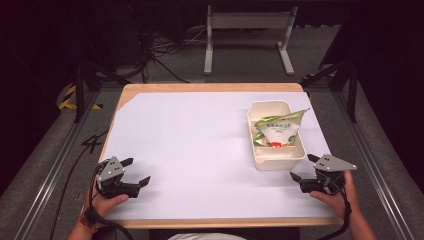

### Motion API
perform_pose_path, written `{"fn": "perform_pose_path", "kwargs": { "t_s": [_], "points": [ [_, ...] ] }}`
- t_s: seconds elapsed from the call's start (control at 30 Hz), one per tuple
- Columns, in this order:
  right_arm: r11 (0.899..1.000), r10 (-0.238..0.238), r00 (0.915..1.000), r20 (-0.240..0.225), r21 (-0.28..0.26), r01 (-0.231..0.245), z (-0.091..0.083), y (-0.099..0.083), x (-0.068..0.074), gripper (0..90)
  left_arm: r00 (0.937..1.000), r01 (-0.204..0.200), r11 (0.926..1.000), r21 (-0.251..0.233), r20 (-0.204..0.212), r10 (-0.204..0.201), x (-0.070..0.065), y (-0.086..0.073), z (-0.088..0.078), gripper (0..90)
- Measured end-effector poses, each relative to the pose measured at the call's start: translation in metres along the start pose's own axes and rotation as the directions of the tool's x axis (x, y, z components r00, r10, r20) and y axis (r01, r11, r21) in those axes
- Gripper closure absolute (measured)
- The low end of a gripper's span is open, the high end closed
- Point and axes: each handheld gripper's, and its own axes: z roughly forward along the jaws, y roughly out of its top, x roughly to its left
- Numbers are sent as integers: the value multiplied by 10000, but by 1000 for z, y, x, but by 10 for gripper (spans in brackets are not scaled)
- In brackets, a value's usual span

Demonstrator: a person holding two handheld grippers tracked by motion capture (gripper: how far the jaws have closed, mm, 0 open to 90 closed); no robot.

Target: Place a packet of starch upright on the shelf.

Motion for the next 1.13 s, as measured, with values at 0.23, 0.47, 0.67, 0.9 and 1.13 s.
{"fn": "perform_pose_path", "kwargs": {
  "t_s": [0.23,0.47,0.67,0.9,1.13],
  "points": [
    [10000,3,10000,27,5,-3,0,0,-1,129,10000,-43,10000,23,-8,43,0,0,0,107],
    [10000,0,10000,34,10,-1,0,0,-1,128,10000,-55,10000,22,24,55,-1,0,1,106],
    [10000,8,10000,79,2,-8,0,-1,-1,128,10000,-42,10000,20,55,42,-1,1,1,105],
    [10000,12,9999,124,-36,-12,-2,-2,-2,128,9999,-100,9999,61,62,99,0,2,3,105],
    [10000,20,9999,114,15,-20,-2,-3,-2,127,9998,-122,9998,129,152,120,0,3,6,104]
  ]
}}
